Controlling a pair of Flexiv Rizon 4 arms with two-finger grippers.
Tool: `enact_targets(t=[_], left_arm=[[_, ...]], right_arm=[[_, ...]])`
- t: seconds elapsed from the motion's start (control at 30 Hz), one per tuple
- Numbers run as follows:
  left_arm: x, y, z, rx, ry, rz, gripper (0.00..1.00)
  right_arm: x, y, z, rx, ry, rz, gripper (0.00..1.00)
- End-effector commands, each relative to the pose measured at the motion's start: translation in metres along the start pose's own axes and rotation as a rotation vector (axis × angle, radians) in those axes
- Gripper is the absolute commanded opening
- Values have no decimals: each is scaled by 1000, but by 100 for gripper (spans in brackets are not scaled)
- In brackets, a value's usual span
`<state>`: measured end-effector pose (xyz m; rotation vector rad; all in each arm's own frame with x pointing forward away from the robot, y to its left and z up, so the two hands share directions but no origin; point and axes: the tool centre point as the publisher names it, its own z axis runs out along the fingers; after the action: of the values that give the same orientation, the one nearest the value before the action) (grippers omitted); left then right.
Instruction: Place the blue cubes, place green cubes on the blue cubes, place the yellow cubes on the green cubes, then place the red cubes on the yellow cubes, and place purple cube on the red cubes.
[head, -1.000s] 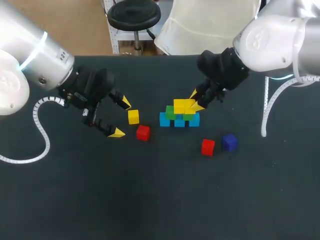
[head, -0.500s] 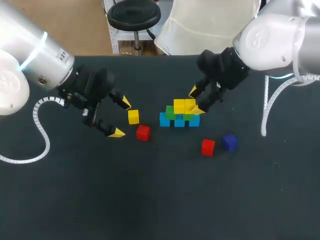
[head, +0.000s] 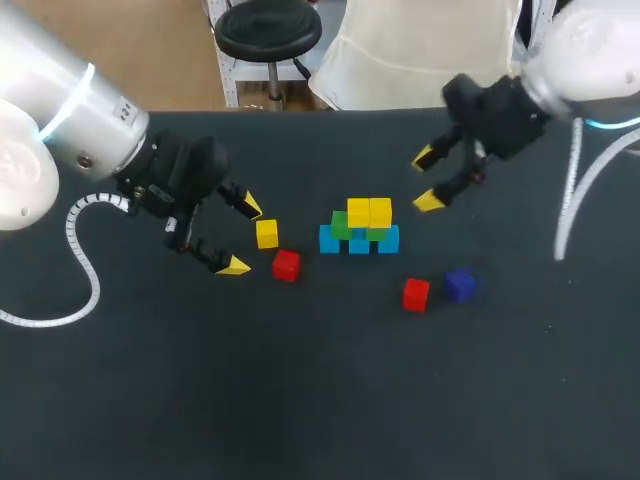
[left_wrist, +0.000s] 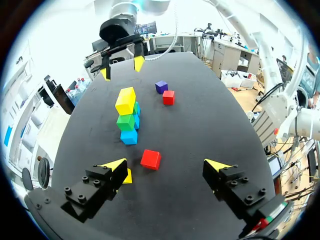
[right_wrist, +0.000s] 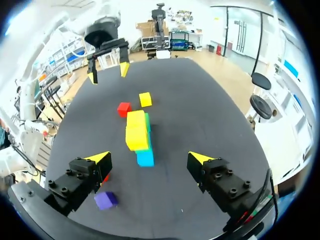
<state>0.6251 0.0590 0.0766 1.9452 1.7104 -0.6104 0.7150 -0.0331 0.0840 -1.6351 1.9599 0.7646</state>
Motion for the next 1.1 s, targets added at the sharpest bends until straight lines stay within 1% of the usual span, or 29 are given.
enact_targets(t=[0.03, 0.17, 0.2, 0.23, 0.3, 0.4, 0.57, 0.67, 0.8, 0.87, 0.93, 1.0, 1.1], left_arm=[[1, 1, 0, 1, -2, 3, 100], [1, 1, 0, 1, -2, 3, 100], [1, 1, 0, 1, -2, 3, 100], [1, 1, 0, 1, -2, 3, 100], [1, 1, 0, 1, -2, 3, 100], [1, 1, 0, 1, -2, 3, 100], [1, 1, 0, 1, -2, 3, 100], [1, 1, 0, 1, -2, 3, 100], [1, 1, 0, 1, -2, 3, 100], [1, 1, 0, 1, -2, 3, 100], [1, 1, 0, 1, -2, 3, 100], [1, 1, 0, 1, -2, 3, 100], [1, 1, 0, 1, -2, 3, 100]], right_arm=[[23, -1, -35, 5, -78, 10, 100], [40, -4, -56, 14, -121, 38, 100], [43, -4, -60, 15, -125, 42, 100], [47, -4, -63, 34, -112, 46, 100], [52, -2, -69, 37, -121, 56, 100], [57, 2, -71, 44, -121, 65, 100], [59, 10, -67, 41, -120, 66, 100], [63, 11, -65, 34, -146, 84, 100], [66, 11, -67, 47, -190, 86, 100], [68, 11, -69, 61, -206, 62, 100], [70, 10, -71, 69, -193, 24, 100], [73, 8, -74, 48, -216, -16, 100], [77, 6, -78, 18, -202, -78, 100]])
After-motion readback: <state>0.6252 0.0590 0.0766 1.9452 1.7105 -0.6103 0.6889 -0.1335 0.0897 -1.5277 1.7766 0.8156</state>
